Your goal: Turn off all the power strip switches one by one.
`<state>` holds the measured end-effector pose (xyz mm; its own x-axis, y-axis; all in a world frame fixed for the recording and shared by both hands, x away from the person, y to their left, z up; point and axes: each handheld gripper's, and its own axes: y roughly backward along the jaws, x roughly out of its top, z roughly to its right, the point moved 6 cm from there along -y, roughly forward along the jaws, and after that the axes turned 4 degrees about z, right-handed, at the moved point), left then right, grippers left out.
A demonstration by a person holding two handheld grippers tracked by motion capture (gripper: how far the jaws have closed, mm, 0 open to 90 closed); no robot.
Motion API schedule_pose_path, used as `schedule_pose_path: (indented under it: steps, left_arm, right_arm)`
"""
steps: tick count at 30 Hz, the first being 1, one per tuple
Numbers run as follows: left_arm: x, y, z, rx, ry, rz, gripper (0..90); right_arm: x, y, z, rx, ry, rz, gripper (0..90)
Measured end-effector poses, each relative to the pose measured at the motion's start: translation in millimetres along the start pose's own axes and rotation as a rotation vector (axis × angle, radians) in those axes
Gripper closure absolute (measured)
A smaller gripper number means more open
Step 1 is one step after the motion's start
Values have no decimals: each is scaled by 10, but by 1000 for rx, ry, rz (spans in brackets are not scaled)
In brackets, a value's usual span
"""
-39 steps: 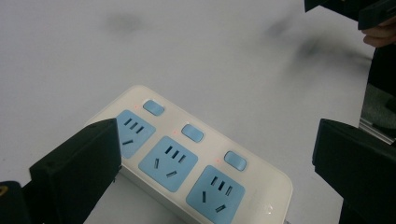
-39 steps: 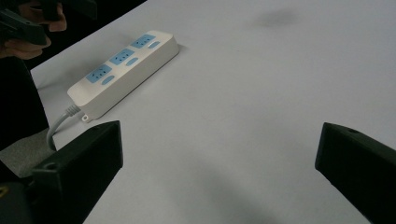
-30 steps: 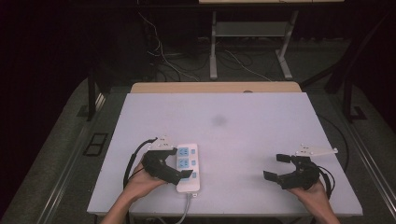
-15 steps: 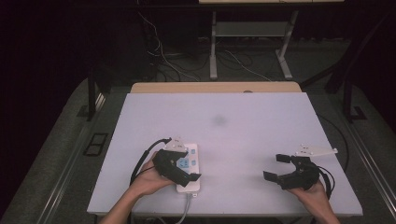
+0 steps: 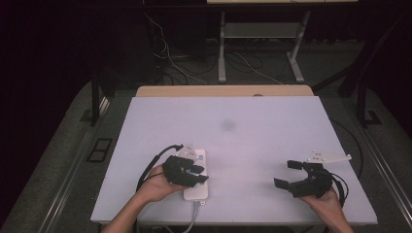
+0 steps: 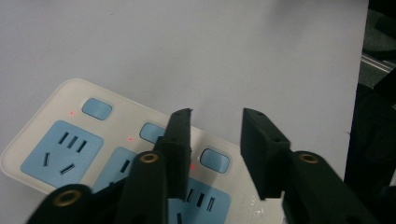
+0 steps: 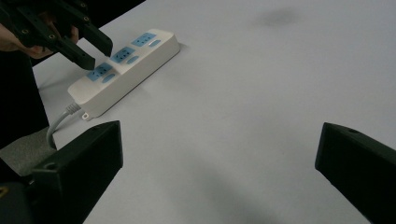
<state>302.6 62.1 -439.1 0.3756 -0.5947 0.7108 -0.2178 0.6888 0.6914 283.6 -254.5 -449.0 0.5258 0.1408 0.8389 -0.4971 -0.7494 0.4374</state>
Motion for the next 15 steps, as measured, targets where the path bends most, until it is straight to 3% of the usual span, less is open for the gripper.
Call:
schedule_pose_path:
  steps: [9,15]
  left_arm:
    - [-29,-43,-2,-22,3,-39,886]
    - [-62,-90,3,-35,0,-74,892]
  right_arm:
    - [-1,1,-2,2,1,1,7]
    - [-3,0,-6,5,2,0,7]
